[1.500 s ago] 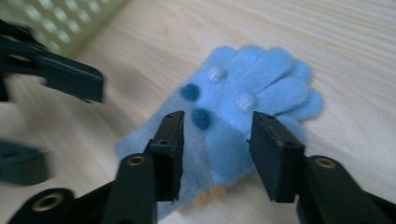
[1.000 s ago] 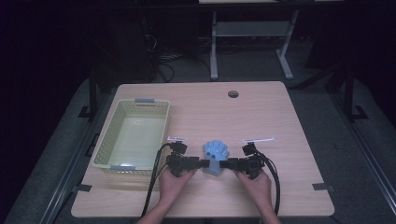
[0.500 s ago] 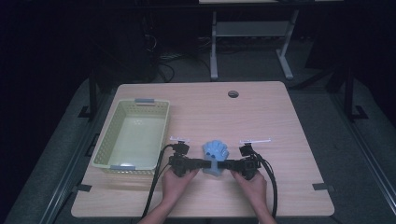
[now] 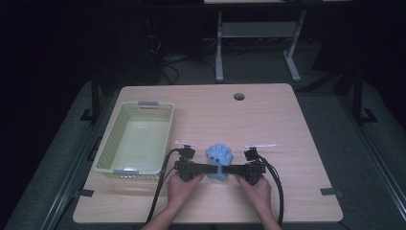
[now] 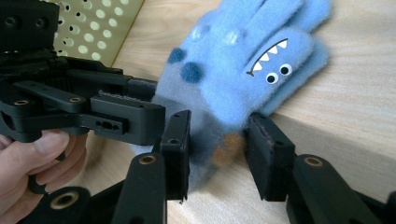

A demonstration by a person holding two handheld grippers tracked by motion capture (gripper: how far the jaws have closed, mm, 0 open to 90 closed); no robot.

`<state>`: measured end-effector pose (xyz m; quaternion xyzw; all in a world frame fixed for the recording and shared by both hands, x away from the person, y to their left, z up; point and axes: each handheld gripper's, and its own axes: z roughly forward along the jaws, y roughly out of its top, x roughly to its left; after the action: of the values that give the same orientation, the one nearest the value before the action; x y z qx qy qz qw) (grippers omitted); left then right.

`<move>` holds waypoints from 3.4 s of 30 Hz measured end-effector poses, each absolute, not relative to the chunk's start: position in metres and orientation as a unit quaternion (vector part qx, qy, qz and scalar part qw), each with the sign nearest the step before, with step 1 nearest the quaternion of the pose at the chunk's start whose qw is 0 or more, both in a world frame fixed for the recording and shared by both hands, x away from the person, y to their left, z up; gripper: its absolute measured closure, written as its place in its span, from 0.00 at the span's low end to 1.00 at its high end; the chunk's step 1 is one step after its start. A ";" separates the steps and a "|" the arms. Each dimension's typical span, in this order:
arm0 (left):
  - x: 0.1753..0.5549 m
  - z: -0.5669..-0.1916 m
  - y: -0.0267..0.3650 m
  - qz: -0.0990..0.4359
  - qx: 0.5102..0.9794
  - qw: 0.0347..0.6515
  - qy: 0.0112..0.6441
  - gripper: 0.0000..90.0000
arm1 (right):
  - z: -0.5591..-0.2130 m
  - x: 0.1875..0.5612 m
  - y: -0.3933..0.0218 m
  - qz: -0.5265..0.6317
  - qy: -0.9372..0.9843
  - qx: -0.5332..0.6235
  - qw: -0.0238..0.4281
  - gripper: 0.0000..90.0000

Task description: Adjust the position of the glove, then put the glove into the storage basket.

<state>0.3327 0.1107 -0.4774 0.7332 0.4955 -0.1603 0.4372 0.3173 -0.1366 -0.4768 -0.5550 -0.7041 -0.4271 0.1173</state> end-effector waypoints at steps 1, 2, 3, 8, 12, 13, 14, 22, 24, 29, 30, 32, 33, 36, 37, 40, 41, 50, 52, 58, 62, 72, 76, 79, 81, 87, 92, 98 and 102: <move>0.333 -0.478 0.111 -0.161 0.733 0.437 0.496 0.63 | -0.478 0.318 -0.136 -0.430 -0.703 -0.554 0.118 0.69; 0.333 -0.478 0.110 -0.162 0.733 0.437 0.496 0.63 | -0.478 0.318 -0.136 -0.431 -0.702 -0.554 0.119 0.69; 0.333 -0.478 0.110 -0.162 0.733 0.437 0.496 0.64 | -0.478 0.318 -0.136 -0.431 -0.702 -0.554 0.119 0.69; 0.335 -0.480 0.111 -0.169 0.731 0.440 0.494 0.69 | -0.482 0.320 -0.132 -0.441 -0.692 -0.556 0.132 0.73; 0.336 -0.483 0.114 -0.184 0.724 0.443 0.495 0.73 | -0.483 0.322 -0.131 -0.447 -0.692 -0.551 0.135 0.79; 0.336 -0.483 0.114 -0.184 0.724 0.443 0.495 0.74 | -0.483 0.322 -0.131 -0.450 -0.691 -0.550 0.136 0.81; 0.337 -0.484 0.114 -0.185 0.722 0.446 0.495 0.74 | -0.483 0.322 -0.132 -0.451 -0.690 -0.548 0.137 0.82; 0.338 -0.482 0.115 -0.187 0.719 0.454 0.492 0.78 | -0.480 0.323 -0.133 -0.459 -0.691 -0.541 0.138 0.87; 0.338 -0.479 0.115 -0.187 0.717 0.459 0.490 0.79 | -0.479 0.323 -0.134 -0.463 -0.690 -0.539 0.138 0.88; 0.337 -0.469 0.115 -0.181 0.721 0.465 0.481 0.79 | -0.467 0.322 -0.135 -0.475 -0.689 -0.531 0.133 0.88; 0.337 -0.462 0.116 -0.177 0.723 0.468 0.476 0.79 | -0.464 0.321 -0.135 -0.479 -0.689 -0.529 0.131 0.88; 0.337 -0.459 0.116 -0.174 0.724 0.470 0.474 0.79 | -0.458 0.321 -0.135 -0.481 -0.692 -0.524 0.125 0.88; 0.337 -0.453 0.116 -0.170 0.726 0.474 0.469 0.79 | -0.454 0.321 -0.134 -0.482 -0.693 -0.522 0.122 0.88; 0.338 -0.448 0.117 -0.167 0.726 0.477 0.466 0.79 | -0.445 0.323 -0.133 -0.485 -0.696 -0.516 0.117 0.88; 0.338 -0.445 0.118 -0.166 0.726 0.479 0.465 0.79 | -0.445 0.323 -0.133 -0.485 -0.696 -0.516 0.117 0.88; 0.338 -0.439 0.121 -0.164 0.725 0.482 0.464 0.78 | -0.438 0.323 -0.132 -0.488 -0.697 -0.512 0.117 0.88; 0.338 -0.439 0.121 -0.164 0.725 0.482 0.464 0.78 | -0.438 0.323 -0.132 -0.488 -0.697 -0.512 0.117 0.88; 0.340 -0.428 0.131 -0.164 0.723 0.490 0.459 0.78 | -0.424 0.328 -0.122 -0.487 -0.708 -0.499 0.110 0.88; 0.341 -0.426 0.132 -0.163 0.723 0.491 0.457 0.78 | -0.420 0.328 -0.121 -0.486 -0.711 -0.496 0.107 0.88; 0.340 -0.420 0.138 -0.158 0.724 0.493 0.456 0.78 | -0.414 0.330 -0.115 -0.487 -0.716 -0.489 0.105 0.88; 0.341 -0.417 0.141 -0.158 0.725 0.495 0.453 0.78 | -0.408 0.330 -0.110 -0.478 -0.726 -0.485 0.098 0.88; 0.341 -0.413 0.146 -0.152 0.727 0.492 0.454 0.78 | -0.406 0.334 -0.106 -0.480 -0.727 -0.479 0.105 0.88; 0.342 -0.412 0.149 -0.150 0.726 0.495 0.454 0.78 | -0.404 0.335 -0.103 -0.479 -0.729 -0.478 0.103 0.88; 0.342 -0.410 0.154 -0.148 0.725 0.497 0.452 0.78 | -0.400 0.337 -0.099 -0.477 -0.732 -0.476 0.103 0.88; 0.343 -0.409 0.156 -0.147 0.724 0.498 0.453 0.78 | -0.399 0.338 -0.097 -0.476 -0.733 -0.474 0.103 0.88; 0.343 -0.405 0.166 -0.150 0.718 0.500 0.460 0.78 | -0.395 0.342 -0.086 -0.478 -0.738 -0.465 0.103 0.88; 0.345 -0.401 0.176 -0.150 0.715 0.502 0.462 0.79 | -0.390 0.345 -0.078 -0.474 -0.743 -0.461 0.105 0.88; 0.348 -0.394 0.180 -0.145 0.715 0.508 0.459 0.79 | -0.382 0.349 -0.074 -0.477 -0.746 -0.455 0.099 0.88; 0.350 -0.388 0.185 -0.144 0.715 0.509 0.457 0.79 | -0.376 0.352 -0.070 -0.480 -0.747 -0.450 0.097 0.88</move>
<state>0.3500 0.1846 -0.3880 0.7150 0.4575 -0.1441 0.5087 0.3518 -0.0700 -0.3762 -0.4504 -0.7466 -0.4799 0.0966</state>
